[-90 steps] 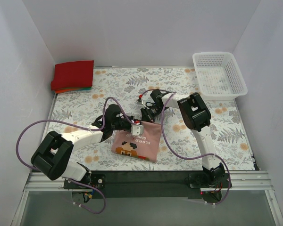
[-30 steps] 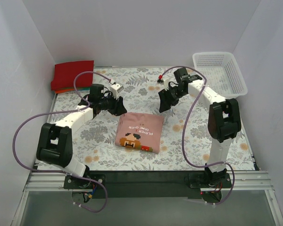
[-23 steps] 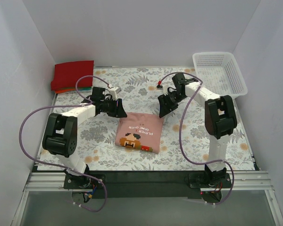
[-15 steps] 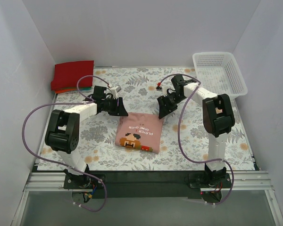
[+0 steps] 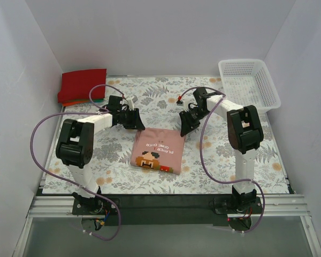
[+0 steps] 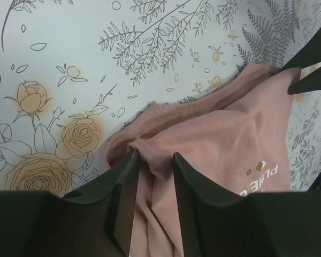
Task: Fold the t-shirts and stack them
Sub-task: Fold the tshirt
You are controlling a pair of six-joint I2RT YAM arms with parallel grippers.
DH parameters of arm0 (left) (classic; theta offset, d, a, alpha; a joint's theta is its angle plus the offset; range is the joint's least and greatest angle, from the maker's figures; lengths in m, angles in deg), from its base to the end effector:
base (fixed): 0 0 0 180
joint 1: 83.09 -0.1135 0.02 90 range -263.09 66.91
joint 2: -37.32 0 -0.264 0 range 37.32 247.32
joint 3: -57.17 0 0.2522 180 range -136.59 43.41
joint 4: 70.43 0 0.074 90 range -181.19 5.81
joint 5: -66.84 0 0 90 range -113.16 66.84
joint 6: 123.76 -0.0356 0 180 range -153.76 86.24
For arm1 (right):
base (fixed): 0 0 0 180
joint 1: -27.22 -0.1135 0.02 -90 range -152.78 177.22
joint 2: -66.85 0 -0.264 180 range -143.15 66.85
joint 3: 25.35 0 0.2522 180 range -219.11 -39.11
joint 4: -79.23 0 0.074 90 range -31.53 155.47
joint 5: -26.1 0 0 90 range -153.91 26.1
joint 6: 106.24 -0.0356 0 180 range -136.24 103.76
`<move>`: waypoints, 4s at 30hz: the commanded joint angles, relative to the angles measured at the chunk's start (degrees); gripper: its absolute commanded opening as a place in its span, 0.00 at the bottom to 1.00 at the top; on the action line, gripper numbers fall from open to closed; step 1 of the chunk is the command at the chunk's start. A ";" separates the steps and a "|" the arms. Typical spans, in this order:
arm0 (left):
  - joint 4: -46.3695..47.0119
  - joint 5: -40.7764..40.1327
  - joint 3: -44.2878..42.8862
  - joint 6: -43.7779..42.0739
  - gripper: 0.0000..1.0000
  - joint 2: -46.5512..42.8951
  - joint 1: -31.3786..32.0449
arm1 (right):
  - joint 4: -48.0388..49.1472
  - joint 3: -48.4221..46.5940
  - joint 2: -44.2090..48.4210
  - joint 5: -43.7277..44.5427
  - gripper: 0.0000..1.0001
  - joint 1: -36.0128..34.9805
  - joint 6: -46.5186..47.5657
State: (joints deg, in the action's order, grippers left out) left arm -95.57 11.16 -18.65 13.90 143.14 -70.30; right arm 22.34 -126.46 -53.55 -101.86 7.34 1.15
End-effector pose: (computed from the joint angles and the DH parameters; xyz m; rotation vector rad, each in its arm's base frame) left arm 0.3559 -0.1014 0.1566 -0.5564 2.6407 -1.1412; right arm 0.3838 0.1621 0.1588 -0.9925 2.5825 0.9578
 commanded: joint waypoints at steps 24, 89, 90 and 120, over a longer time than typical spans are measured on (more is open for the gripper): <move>-0.23 -2.42 -3.06 -4.24 0.00 -0.37 -11.83 | 1.56 -8.18 -2.73 3.94 0.01 0.72 -1.13; -5.40 3.83 7.22 0.69 0.00 -9.57 -11.30 | 11.50 4.91 -6.07 -0.90 0.01 -2.71 -15.37; -5.85 3.04 6.96 -0.80 0.00 -9.93 -11.39 | 11.41 4.82 -6.42 -0.28 0.01 -2.71 -15.28; -12.18 13.22 13.19 -6.88 0.45 -14.15 -14.91 | 8.59 11.67 7.29 -7.74 0.57 -3.58 -11.24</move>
State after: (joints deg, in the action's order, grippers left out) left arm -105.25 21.35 -7.38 8.28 131.16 -85.49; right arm 31.36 -117.45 -48.18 -107.74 4.41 -12.01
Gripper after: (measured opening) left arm 0.450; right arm 0.570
